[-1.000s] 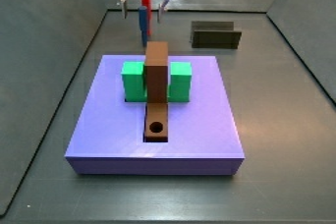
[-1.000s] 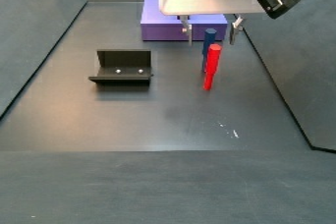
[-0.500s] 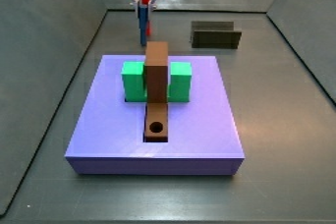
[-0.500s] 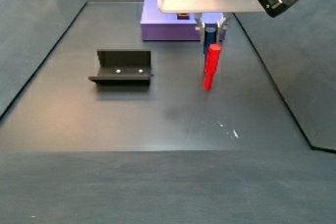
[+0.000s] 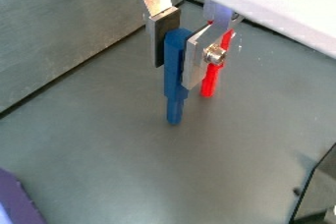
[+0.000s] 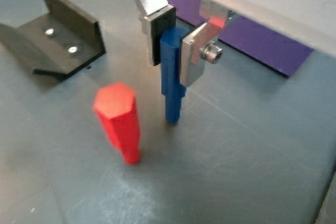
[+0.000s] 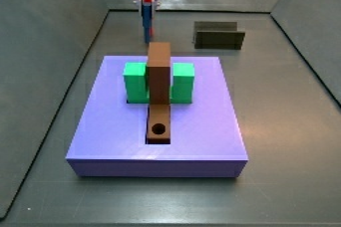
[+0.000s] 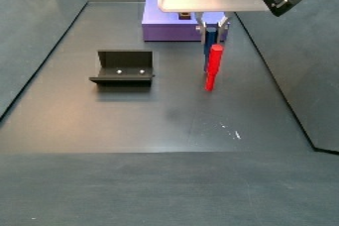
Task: Pick up the blue object. Move up. Move to above the board. Insert the blue object.
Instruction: Pick up the blue object, then move up.
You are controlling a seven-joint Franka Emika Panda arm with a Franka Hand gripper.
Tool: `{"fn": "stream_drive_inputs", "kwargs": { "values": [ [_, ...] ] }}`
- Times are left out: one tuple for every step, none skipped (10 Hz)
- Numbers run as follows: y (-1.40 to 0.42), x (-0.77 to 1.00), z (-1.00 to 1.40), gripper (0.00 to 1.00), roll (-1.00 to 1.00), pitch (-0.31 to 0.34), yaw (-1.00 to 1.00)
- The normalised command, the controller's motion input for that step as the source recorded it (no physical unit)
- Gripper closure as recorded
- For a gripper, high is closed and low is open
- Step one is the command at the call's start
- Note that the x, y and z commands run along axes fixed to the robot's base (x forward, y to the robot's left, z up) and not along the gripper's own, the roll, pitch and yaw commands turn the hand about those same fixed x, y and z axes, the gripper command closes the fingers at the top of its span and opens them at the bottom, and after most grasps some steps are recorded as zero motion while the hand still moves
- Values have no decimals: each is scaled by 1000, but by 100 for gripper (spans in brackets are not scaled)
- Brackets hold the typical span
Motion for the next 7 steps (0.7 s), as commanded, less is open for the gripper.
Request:
{"fn": "stream_drive_inputs", "kwargs": {
  "values": [
    [0,0,0,100,0,0,0],
    [0,0,0,100,0,0,0],
    [0,0,0,100,0,0,0],
    [0,0,0,100,0,0,0],
    [0,0,0,100,0,0,0],
    [0,0,0,100,0,0,0],
    [0,0,833,100,0,0,0]
  ]
}}
